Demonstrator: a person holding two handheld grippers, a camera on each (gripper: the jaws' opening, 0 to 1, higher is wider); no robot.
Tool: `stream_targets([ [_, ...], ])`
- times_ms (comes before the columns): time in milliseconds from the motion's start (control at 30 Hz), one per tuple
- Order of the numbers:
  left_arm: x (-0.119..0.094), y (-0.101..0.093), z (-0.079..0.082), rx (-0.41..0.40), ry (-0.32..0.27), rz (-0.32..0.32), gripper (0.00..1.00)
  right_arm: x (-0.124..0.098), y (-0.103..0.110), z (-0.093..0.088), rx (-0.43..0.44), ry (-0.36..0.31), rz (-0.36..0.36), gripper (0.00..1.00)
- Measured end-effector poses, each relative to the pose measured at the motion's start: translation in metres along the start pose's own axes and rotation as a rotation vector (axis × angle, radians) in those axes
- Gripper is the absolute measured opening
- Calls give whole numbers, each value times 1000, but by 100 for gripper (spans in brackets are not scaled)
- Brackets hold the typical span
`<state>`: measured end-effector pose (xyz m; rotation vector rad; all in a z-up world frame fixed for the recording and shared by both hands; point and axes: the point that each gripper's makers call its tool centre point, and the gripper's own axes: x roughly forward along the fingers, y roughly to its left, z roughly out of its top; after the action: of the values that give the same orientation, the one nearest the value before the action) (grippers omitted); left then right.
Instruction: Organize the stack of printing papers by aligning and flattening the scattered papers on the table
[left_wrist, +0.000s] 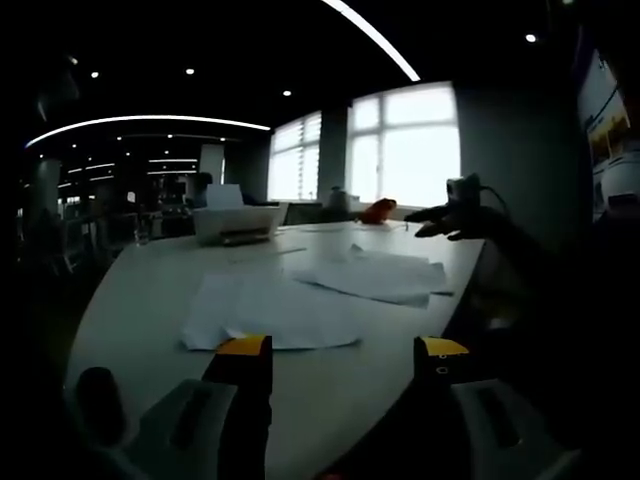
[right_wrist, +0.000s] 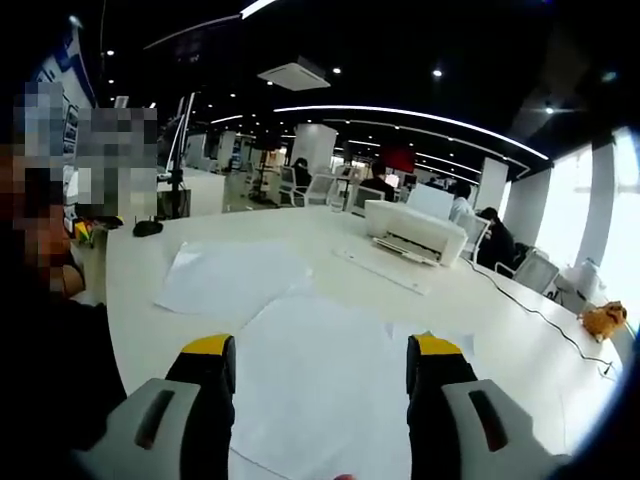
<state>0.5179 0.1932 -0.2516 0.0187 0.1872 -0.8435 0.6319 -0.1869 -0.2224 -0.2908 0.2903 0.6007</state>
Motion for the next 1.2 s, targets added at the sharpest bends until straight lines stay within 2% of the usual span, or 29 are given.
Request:
stream_targets([
  [467, 1, 1, -1, -7, 1, 6, 62, 11, -8, -3, 1, 15, 8, 64],
  [800, 3, 0, -3, -11, 2, 0, 62, 27, -16, -13, 38, 37, 13, 64],
  [1200, 1, 0, -2, -11, -5, 0, 62, 35, -15, -15, 41, 57, 11, 64],
])
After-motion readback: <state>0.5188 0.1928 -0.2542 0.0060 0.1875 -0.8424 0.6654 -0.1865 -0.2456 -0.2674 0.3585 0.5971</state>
